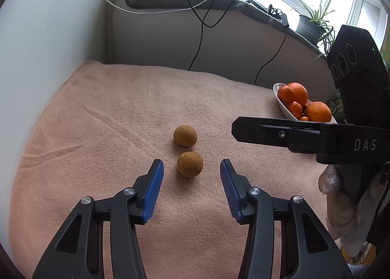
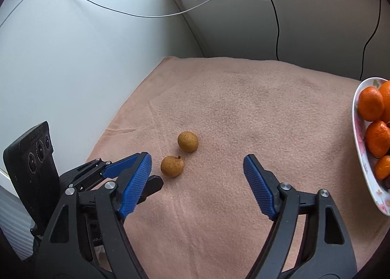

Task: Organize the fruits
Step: 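Grasp one brown fruit with the left tool while the right tool grasps the other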

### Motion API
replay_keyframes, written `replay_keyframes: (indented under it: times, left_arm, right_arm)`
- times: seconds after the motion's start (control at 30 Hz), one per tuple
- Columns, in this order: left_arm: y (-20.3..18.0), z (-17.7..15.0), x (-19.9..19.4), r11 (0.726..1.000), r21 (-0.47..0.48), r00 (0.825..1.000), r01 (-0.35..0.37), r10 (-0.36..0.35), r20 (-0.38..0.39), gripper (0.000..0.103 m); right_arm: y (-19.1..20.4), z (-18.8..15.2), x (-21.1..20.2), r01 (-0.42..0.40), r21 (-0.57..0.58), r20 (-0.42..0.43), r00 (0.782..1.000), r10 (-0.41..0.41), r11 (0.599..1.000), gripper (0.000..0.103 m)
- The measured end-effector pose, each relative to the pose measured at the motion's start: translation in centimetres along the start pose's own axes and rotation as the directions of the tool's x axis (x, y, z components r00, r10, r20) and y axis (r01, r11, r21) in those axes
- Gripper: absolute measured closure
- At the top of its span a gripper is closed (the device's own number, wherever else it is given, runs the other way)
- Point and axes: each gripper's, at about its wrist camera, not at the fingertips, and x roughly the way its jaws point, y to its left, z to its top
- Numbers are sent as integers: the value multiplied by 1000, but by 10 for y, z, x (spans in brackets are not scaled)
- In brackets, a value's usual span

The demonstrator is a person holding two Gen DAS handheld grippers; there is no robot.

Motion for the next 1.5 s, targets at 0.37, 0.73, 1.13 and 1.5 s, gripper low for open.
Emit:
replay_keyframes:
  times: [0.37,0.73,1.13,1.5]
  left_arm:
    - [7,0,13,999,-32,1000,15,-16,-17,64]
    - [11,1,21,998,-51,999,28,-30,-31,69]
    - [8,2,26,998,-47,998,41,-43,-39,78]
    - [3,-1,23,999,-31,999,23,-24,-29,79]
  right_arm:
    - [1,15,41,-51,89,-62,996,57,995,50]
    - [3,19,63,-34,89,-83,996,41,995,59]
    - [10,15,76,-15,50,-106,994,20,999,75]
    - [6,14,60,-23,44,-80,996,27,999,75]
